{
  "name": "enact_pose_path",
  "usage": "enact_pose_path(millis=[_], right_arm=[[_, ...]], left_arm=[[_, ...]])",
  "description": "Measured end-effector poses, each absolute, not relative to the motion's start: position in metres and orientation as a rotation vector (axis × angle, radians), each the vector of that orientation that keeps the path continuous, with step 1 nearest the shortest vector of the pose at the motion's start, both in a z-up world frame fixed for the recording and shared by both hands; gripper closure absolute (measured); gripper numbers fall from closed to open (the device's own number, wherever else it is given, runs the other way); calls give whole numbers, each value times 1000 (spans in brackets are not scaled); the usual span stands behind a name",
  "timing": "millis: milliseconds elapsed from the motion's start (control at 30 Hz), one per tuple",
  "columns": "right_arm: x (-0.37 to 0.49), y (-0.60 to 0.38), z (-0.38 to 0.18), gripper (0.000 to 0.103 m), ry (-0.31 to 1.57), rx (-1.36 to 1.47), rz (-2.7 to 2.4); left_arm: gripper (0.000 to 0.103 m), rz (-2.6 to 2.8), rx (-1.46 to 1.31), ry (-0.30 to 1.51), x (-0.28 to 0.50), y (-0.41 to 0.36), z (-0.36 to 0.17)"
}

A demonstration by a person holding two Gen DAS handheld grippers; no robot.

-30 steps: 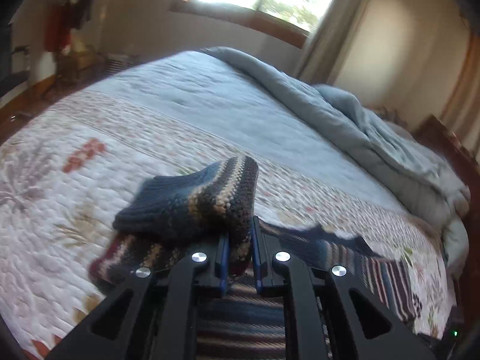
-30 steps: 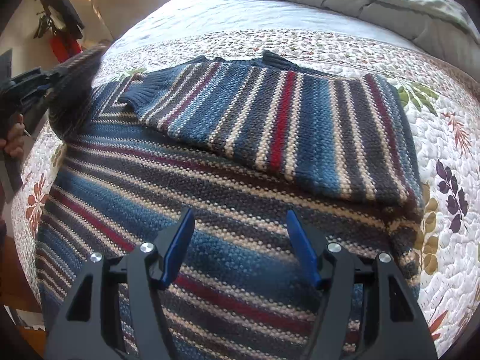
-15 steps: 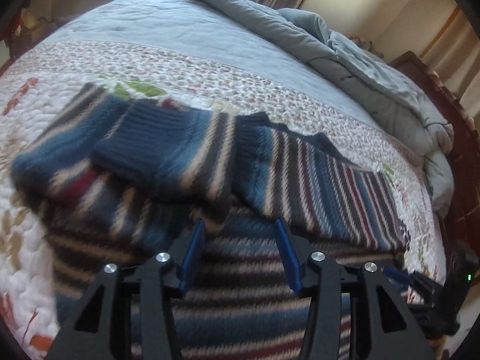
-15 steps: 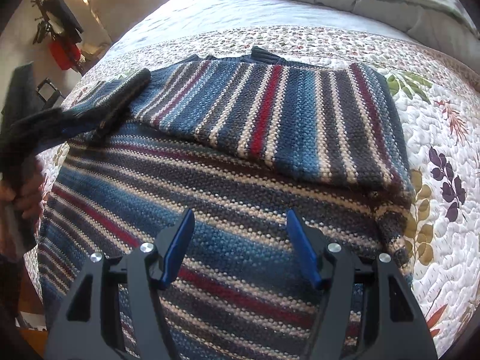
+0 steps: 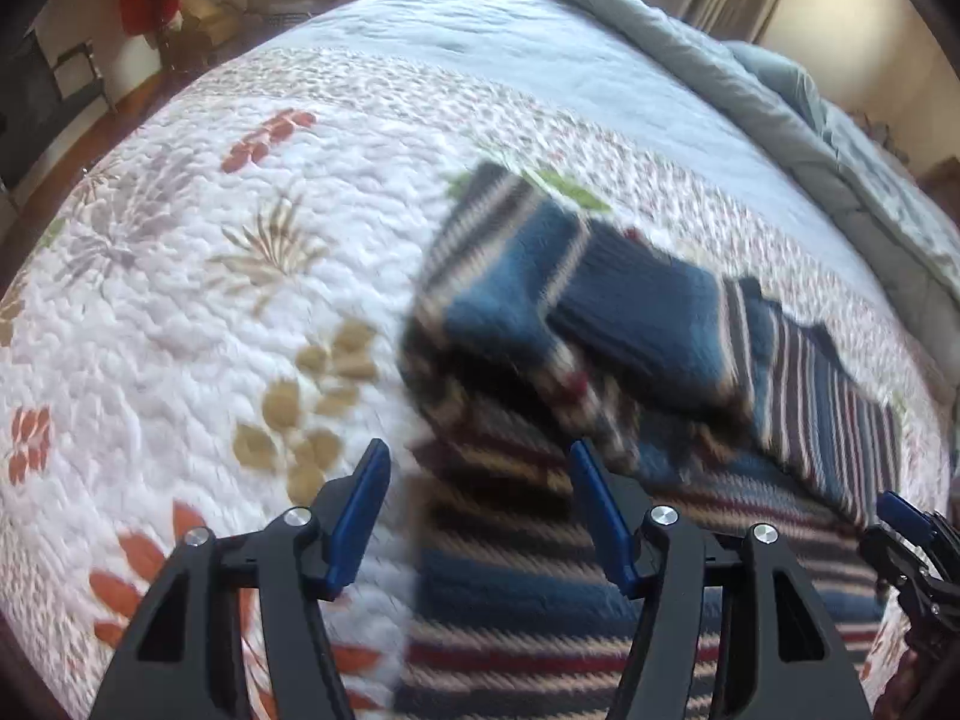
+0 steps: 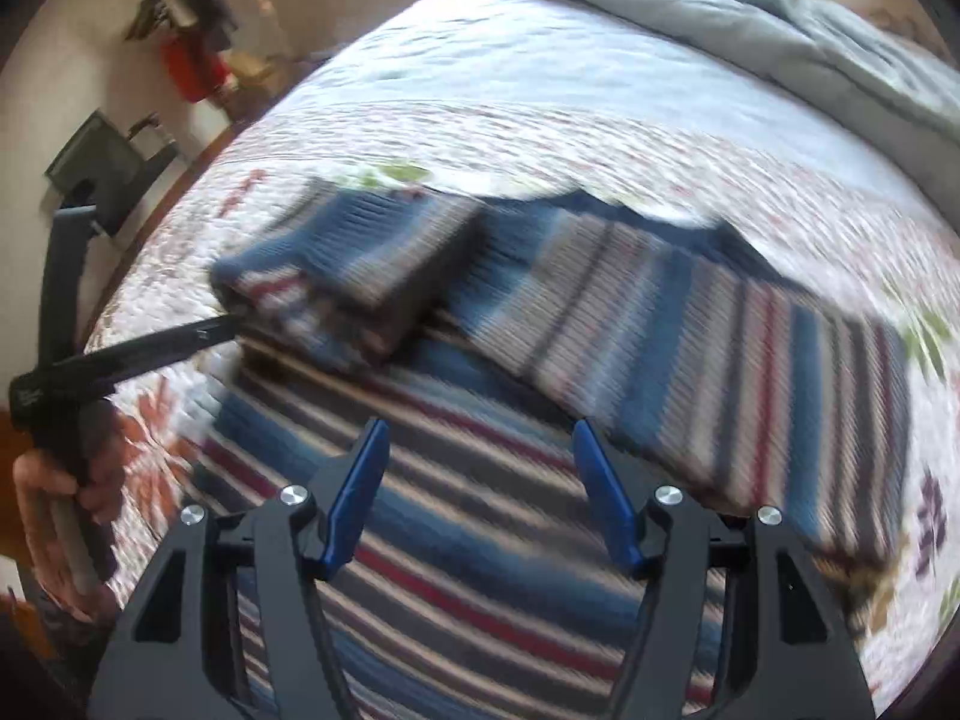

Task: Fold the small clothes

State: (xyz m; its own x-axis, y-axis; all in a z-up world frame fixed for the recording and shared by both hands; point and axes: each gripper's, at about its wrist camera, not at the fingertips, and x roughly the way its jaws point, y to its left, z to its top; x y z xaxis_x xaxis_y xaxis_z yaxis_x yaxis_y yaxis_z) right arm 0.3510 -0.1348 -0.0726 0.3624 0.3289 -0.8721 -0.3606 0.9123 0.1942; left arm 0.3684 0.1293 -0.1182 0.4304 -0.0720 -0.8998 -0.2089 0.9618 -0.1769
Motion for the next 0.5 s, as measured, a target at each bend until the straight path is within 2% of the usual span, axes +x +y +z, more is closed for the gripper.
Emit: enact_pose_path(millis=[200,267,333,500], right_arm=[[386,-63,-81,39,1166,13,505],[396,-41,-84,39,1170,-14,510],[407,-17,-88,39,1173,-71,503],[434,22,-110,39,1213,-162,479]], left_arm=[[40,181,-265,1167,382,164,-138],[39,205,-282,1149,380,175,-136],[34,241,-284,1140,376,182,-135],[33,262,-241,1135,377,182,-133]])
